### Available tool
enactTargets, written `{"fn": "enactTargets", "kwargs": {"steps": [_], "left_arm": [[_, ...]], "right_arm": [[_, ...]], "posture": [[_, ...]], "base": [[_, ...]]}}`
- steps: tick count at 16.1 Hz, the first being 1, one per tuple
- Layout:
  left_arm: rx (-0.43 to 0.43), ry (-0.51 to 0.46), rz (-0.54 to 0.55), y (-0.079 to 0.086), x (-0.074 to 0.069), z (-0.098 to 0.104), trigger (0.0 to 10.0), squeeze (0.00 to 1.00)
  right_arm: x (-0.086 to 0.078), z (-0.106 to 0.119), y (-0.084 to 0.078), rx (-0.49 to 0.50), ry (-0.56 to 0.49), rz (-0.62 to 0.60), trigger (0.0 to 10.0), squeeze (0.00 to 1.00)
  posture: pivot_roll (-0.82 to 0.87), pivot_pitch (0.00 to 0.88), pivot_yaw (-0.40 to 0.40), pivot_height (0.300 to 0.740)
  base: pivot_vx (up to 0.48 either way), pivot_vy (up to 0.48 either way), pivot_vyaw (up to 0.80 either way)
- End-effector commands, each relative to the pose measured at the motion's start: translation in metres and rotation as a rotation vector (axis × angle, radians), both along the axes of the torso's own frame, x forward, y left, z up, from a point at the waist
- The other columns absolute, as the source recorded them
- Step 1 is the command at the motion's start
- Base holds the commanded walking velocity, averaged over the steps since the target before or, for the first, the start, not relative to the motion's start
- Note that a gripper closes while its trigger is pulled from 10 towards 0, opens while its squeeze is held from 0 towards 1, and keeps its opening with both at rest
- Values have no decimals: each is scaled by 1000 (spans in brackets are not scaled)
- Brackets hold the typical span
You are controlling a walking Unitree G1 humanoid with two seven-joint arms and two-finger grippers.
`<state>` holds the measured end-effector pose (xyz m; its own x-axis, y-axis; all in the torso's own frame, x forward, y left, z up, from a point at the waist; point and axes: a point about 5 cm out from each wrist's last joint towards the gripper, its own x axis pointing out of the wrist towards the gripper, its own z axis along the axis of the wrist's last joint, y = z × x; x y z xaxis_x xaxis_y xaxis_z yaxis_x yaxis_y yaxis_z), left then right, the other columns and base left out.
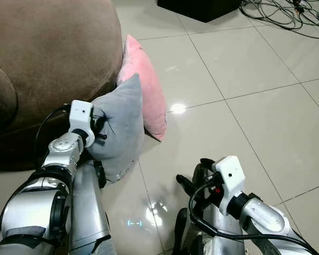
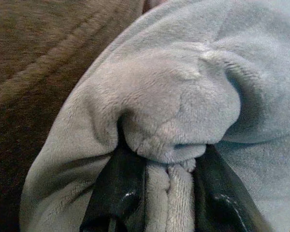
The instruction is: Move the pillow to the sofa from floor
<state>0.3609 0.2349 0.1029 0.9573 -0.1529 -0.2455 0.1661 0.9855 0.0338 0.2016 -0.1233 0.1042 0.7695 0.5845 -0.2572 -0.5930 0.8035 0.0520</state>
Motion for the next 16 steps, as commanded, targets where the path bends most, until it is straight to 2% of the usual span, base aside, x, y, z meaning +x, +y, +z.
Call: {"fn": "enactTargets", "kwargs": {"steps": [1,5,7,8,10,13,14,16], "left_arm": [[-34,-6,14,1,2,3,0,0],[-110,-43,35,0,5,9,0,0],[-139,-103,16,-4,12,23,0,0],[-158,-159,9,-5,17,38,0,0],[-177,-206,-12,-5,20,49,0,0],[-176,-280,-24,2,21,66,0,0],[-172,-327,-28,8,22,79,0,0],[-135,-374,-33,15,21,93,0,0]], "right_arm": [[-3,-1,-3,4,10,-12,10000,0],[-3,-3,-2,8,17,-13,10000,0],[0,-5,-1,9,17,-13,10000,0],[4,-7,-1,9,15,-15,10000,0],[9,-10,1,13,11,-17,10000,0],[18,-15,4,18,9,-28,10000,0],[23,-18,5,17,4,-31,10000,0],[31,-22,5,21,3,-38,10000,0]], "posture": [[-17,257,-151,435],[-4,250,-153,435],[4,237,-149,435],[23,216,-140,435],[50,195,-127,435],[87,169,-116,435],[104,156,-112,435],[137,136,-109,435]], "base": [[0,0,0],[0,0,0],[0,0,0],[0,0,0],[0,0,0],[0,0,0],[0,0,0],[0,0,0]]}}
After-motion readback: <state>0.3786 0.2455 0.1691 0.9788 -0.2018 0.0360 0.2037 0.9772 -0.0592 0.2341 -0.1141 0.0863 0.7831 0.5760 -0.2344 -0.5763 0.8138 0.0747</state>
